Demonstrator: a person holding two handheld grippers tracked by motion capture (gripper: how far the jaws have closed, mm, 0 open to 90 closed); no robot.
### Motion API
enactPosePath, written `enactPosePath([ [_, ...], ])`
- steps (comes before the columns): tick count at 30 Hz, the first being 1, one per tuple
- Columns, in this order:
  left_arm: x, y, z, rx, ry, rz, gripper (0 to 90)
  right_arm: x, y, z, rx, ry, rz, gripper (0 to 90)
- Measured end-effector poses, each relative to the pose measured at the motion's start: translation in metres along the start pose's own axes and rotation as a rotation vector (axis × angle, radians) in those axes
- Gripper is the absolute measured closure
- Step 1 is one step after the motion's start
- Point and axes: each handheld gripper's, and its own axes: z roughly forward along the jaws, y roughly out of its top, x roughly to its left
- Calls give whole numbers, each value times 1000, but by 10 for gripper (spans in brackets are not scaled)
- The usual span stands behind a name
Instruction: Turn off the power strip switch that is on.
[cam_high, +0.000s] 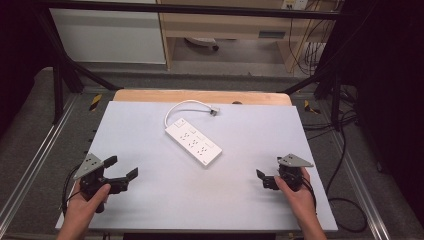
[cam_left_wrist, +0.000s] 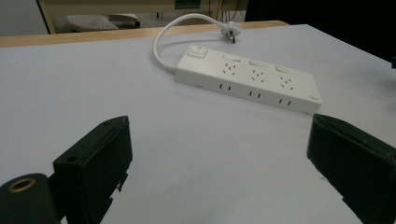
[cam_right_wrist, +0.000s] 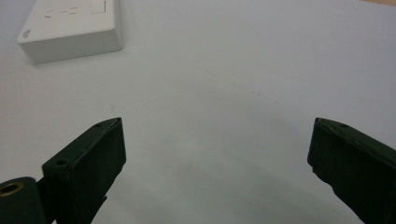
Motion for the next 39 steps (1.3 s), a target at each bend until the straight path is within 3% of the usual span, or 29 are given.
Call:
enactPosePath([
  [9, -1, 11, 13, 23, -4, -15, 71, 3, 1, -4, -22, 15, -5, 48],
  [16, -7, 25, 22, 17, -4, 14, 71, 3, 1, -5, -28, 15, -1, 48],
  [25, -17, 42, 38, 32, -55, 30, 71, 3, 1, -6, -26, 11, 1, 48],
  [39, -23, 59, 51, 38, -78, 54, 70, 3, 1, -6, -26, 11, 0, 48],
])
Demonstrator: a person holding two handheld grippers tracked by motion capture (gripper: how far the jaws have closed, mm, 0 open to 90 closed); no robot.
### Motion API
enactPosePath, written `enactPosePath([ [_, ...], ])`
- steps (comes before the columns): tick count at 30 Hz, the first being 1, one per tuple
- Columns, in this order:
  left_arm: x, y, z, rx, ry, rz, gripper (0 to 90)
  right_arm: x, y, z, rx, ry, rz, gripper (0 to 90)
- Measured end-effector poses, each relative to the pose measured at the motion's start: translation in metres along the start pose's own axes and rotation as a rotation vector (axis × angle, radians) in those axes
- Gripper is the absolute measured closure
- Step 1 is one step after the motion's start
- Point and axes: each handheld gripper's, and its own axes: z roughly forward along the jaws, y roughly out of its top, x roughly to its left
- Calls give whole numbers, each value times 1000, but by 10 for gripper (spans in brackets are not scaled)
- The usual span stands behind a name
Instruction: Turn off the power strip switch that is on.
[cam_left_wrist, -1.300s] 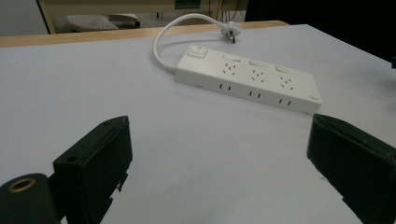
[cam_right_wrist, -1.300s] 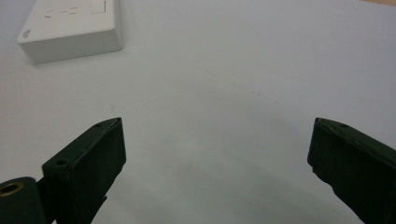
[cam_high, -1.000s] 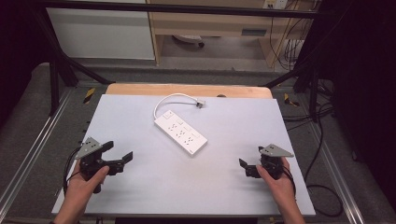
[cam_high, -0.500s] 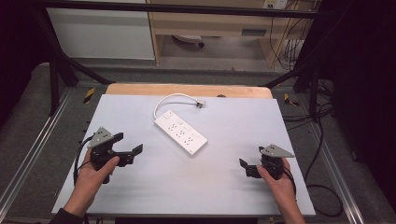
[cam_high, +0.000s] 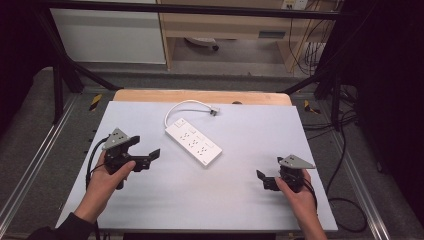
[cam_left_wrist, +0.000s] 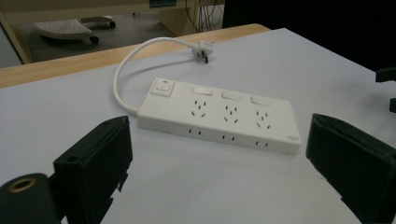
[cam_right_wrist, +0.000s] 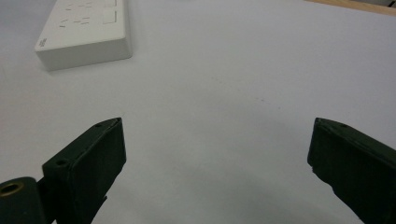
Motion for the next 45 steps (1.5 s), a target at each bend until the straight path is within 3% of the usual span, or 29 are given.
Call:
enactPosePath([
  [23, -5, 18, 21, 20, -16, 26, 59, 0, 0, 0, 2, -1, 0, 47],
  [45, -8, 43, 46, -9, -33, 48, 59, 0, 0, -1, -5, -1, -3, 47],
])
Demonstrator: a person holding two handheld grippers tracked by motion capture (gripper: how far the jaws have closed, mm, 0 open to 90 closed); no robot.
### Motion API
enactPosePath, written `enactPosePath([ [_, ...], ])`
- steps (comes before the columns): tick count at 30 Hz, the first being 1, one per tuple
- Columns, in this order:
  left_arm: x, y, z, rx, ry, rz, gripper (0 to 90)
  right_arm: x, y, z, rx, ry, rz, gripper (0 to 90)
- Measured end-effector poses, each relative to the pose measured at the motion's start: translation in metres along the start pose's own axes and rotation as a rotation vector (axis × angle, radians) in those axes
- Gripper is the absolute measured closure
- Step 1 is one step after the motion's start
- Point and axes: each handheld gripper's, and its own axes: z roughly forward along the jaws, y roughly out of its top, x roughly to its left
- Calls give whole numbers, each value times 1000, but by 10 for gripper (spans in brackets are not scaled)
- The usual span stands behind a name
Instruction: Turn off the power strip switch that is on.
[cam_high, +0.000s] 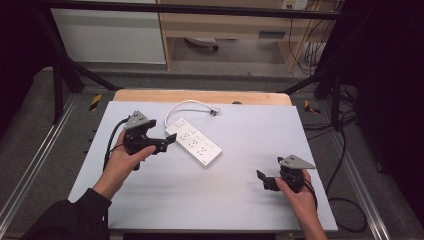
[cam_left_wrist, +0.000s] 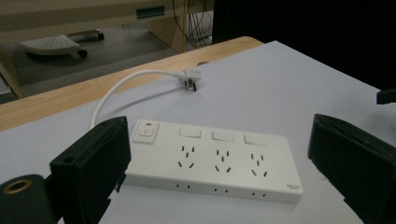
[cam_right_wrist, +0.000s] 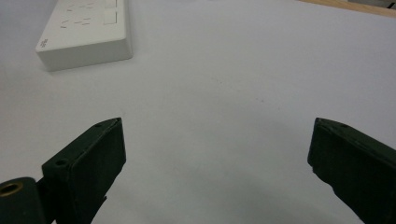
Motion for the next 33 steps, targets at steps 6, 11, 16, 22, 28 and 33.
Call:
enactPosePath([
  [6, 1, 5, 7, -17, 8, 11, 62, 0, 0, 0, -1, -1, 0, 46],
  [11, 1, 10, 14, -20, 9, 20, 63, 0, 0, 0, -1, -1, 0, 46],
  [16, 1, 12, 21, -19, 14, 22, 64, 0, 0, 0, -2, 0, 2, 47],
  [22, 5, 13, 30, -12, 30, 21, 67, 0, 0, 0, -3, 2, 5, 46],
  [28, 7, 12, 39, -5, 40, 15, 69, 0, 0, 0, -3, 3, 6, 46],
  [33, 10, 12, 46, -3, 43, 6, 70, 0, 0, 0, -4, 3, 4, 46],
])
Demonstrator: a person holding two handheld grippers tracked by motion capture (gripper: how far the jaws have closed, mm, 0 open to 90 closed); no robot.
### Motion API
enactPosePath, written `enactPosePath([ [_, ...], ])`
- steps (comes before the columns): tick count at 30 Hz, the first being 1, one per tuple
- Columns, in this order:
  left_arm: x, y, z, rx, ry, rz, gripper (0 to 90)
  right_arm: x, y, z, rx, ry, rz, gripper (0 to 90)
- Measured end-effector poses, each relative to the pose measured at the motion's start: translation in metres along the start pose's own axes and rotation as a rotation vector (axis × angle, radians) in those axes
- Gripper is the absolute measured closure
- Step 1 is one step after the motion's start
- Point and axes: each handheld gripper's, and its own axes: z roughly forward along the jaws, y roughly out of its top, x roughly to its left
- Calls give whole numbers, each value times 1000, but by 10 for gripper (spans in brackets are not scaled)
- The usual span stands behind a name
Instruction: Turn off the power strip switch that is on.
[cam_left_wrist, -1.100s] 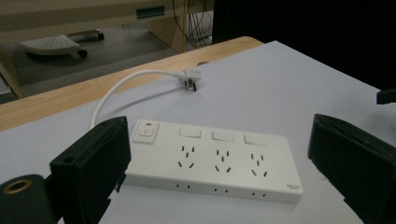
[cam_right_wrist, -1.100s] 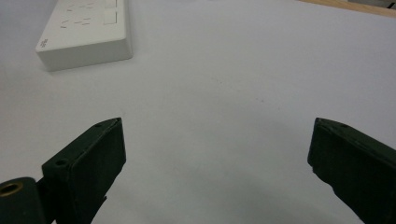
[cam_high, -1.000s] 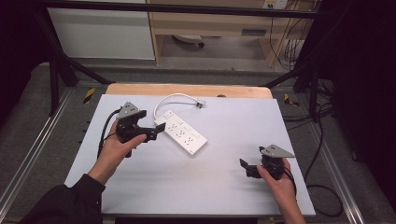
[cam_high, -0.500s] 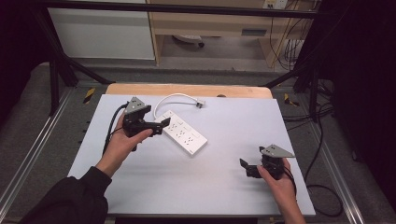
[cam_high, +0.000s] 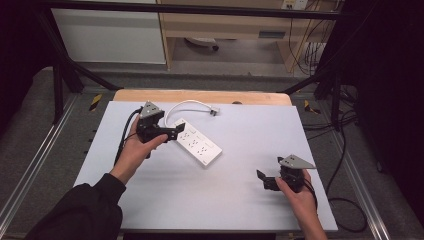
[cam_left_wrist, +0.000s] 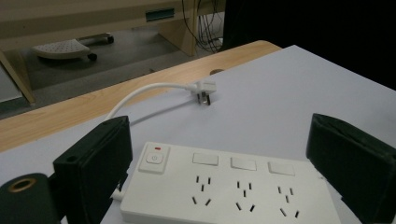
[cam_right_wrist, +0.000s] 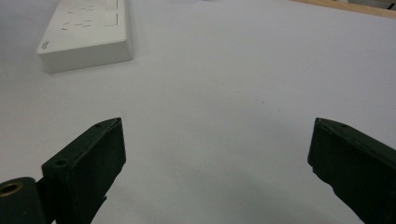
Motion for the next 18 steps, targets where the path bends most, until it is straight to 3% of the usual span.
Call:
enactPosePath([
  [18, 6, -4, 28, 32, 19, -37, 130, 0, 0, -1, -3, 3, 2, 46],
])
